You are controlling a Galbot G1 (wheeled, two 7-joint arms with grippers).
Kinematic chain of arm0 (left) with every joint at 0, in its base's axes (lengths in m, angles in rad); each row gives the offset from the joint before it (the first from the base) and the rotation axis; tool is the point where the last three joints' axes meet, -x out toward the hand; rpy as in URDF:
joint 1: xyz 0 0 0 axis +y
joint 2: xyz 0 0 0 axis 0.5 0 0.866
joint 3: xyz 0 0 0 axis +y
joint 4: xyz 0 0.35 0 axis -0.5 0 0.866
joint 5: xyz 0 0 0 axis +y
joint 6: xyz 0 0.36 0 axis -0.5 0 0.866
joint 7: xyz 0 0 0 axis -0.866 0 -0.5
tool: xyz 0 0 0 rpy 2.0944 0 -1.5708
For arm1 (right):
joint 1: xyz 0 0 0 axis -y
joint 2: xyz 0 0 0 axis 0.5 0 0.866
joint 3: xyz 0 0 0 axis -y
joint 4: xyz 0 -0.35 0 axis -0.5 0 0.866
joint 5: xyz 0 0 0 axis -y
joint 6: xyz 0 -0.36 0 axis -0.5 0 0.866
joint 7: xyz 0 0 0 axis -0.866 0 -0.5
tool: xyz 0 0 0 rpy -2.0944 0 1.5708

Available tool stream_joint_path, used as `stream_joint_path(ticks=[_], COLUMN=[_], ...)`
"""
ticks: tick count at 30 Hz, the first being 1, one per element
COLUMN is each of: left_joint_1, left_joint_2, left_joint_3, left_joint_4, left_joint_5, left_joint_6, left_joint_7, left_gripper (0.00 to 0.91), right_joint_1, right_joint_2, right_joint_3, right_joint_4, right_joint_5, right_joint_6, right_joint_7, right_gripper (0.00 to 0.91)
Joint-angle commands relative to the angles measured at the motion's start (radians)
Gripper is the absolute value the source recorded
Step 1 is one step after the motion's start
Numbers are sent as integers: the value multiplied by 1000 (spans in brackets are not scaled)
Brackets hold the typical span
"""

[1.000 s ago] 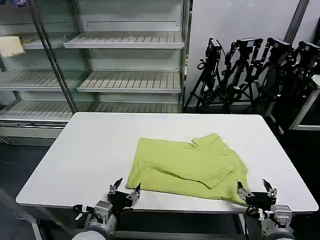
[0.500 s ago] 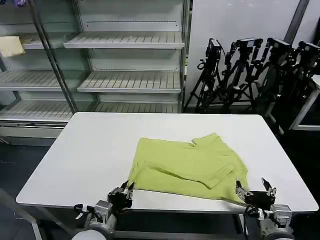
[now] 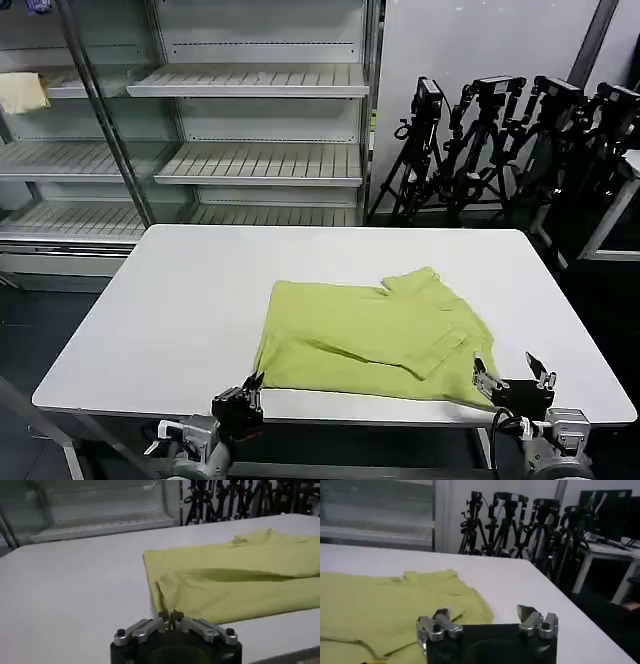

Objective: Fold and organize the clothes.

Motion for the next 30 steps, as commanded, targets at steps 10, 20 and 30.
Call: stream_joint_path(ticks=[10,20,30], left_joint_1=[181,-12,-394], left_joint_2=[2,50,79], left_joint_3=[-53,-110,47], left_joint_4=[-143,-77,127], left_joint_5=[59,-60,-256], left_joint_6=[5,-36,-10], left_joint_7=[-1,-48,-105], left_gripper=[907,907,907], right_joint_1=[42,257,556], right_joint_2=[-16,-78,-97], right_joint_3=[-4,-52,-212], right_joint_4=[-1,-115,-351], right_joint_5=[12,96,208], right_joint_6=[26,24,-11], right_joint_7=[-5,25,74], right_gripper=[907,907,907])
